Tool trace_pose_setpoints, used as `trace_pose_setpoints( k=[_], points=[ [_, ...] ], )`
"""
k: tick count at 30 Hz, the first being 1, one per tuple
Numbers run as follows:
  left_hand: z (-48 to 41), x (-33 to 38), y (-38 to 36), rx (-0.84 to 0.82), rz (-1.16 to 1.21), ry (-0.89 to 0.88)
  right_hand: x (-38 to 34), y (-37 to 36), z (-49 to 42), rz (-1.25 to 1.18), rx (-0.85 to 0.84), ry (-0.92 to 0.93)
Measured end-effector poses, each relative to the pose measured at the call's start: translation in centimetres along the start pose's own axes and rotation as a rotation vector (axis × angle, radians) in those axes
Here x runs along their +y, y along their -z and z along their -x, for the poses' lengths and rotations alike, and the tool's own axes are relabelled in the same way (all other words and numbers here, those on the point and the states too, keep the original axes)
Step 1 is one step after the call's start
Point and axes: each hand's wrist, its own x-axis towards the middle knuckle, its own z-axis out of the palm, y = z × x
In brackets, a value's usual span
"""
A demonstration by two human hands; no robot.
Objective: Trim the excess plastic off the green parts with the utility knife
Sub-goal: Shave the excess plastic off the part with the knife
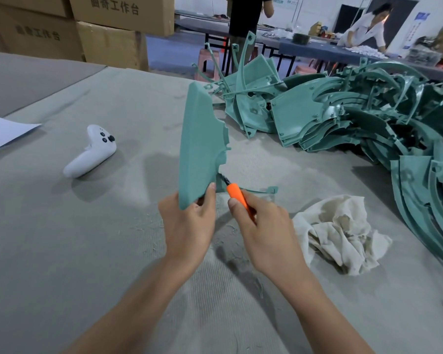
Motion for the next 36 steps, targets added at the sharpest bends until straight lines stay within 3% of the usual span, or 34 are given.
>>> trace_pose_setpoints(
  k=[5,14,17,20,23,28,36],
  points=[
    [0.2,0.3,-0.2,0.04,-0.002,-0.006,0.3,1.0,-0.4,-0.381,-0.12,-0.19],
    [0.5,0.6,-0.4,-0.003,-0.021,0.023,0.0,1.4,-0.4,-0.534,-0.157,-0.315],
    [0.4,0.5,0.0,0.027,-0.069,-0.042,0.6,1.9,-0.8,-0.623,-0.104,-0.416],
    [-0.1,0.0,0.6,0.051,0.028,0.079,1.6,3.4,-1.2,-0.747,0.013,-0.521],
    [-0.4,0.0,0.5,0.073,0.107,0.112,1.2,2.7,-0.8,-0.626,-0.027,-0.341],
    [-0.3,-0.1,0.6,0.064,0.099,0.107,0.5,0.8,-0.2,-0.229,-0.025,0.058],
    [-0.1,0.2,0.7,0.066,0.02,0.016,0.8,0.6,0.0,-0.071,0.011,0.115]
  ],
)
